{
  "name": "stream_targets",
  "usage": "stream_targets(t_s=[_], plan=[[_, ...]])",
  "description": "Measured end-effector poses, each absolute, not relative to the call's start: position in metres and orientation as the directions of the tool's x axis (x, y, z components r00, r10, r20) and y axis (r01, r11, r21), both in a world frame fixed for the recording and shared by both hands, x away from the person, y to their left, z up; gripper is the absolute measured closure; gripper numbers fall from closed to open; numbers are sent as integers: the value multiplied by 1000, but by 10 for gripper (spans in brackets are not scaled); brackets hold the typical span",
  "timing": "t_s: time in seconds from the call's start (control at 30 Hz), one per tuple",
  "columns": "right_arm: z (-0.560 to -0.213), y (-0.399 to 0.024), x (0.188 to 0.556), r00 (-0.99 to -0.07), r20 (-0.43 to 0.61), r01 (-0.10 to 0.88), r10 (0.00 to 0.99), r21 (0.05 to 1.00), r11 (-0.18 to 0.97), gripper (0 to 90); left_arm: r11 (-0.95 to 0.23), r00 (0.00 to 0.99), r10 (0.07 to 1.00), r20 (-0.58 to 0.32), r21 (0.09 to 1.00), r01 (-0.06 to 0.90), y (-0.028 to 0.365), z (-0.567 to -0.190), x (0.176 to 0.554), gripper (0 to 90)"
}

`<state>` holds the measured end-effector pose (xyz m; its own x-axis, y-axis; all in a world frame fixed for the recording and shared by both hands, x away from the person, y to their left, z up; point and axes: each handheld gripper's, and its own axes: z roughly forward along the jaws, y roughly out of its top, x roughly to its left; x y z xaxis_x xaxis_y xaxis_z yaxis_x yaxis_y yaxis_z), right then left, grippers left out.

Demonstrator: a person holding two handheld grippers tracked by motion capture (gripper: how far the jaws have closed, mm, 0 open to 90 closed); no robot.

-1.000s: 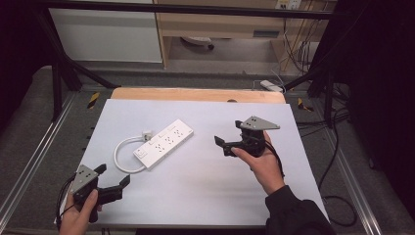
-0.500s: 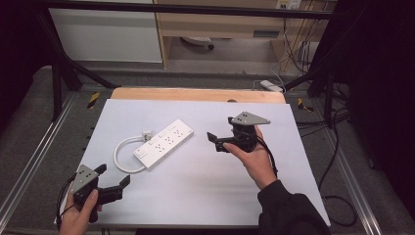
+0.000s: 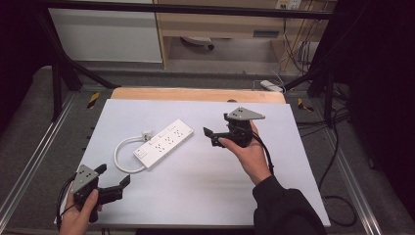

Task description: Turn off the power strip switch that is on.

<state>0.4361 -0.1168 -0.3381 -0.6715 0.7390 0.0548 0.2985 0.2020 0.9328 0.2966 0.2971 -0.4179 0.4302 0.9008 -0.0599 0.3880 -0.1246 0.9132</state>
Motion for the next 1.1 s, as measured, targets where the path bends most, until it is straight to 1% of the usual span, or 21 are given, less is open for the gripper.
stream_targets(t_s=[0.17,0.53,0.57,0.6,0.67,0.7,0.8,0.87,0.9,0.97,1.0,1.03,1.07,1.1], plan=[[-339,-110,440,-669,46,302,742,929,215,78,-121,429,901,-63,913,388,297,-418,297,50],[-338,-98,453,-681,46,299,731,929,220,161,-120,429,901,-63,914,387,297,-418,297,50],[-338,-97,455,-678,43,298,734,929,220,196,-120,429,901,-63,914,388,297,-418,297,50],[-338,-97,455,-678,43,298,734,929,220,196,-122,429,901,-62,914,387,297,-418,297,50],[-338,-95,456,-680,39,290,732,932,220,237,-121,429,901,-62,914,387,297,-418,297,50],[-338,-93,457,-685,31,280,728,934,223,281,-121,429,901,-62,914,387,297,-418,297,50],[-338,-91,459,-686,32,279,727,934,222,321,-125,432,900,-60,913,387,297,-418,297,50],[-339,-86,461,-690,24,268,723,937,225,391,-123,429,901,-60,914,386,297,-418,297,50],[-339,-86,461,-690,24,268,723,937,225,391,-121,429,901,-62,914,387,297,-418,297,50],[-340,-81,464,-686,15,262,728,938,228,459,-119,428,901,-64,915,387,297,-418,297,50],[-340,-80,466,-684,11,260,729,938,230,480,-118,428,901,-64,915,386,297,-418,297,50],[-340,-80,466,-684,11,260,729,938,230,480,-118,428,901,-64,915,386,297,-418,297,50],[-340,-76,469,-684,4,255,729,938,234,516,-118,428,901,-64,915,386,297,-418,297,50],[-340,-75,470,-683,5,255,730,939,233,531,-119,429,901,-64,915,386,297,-418,297,50]])
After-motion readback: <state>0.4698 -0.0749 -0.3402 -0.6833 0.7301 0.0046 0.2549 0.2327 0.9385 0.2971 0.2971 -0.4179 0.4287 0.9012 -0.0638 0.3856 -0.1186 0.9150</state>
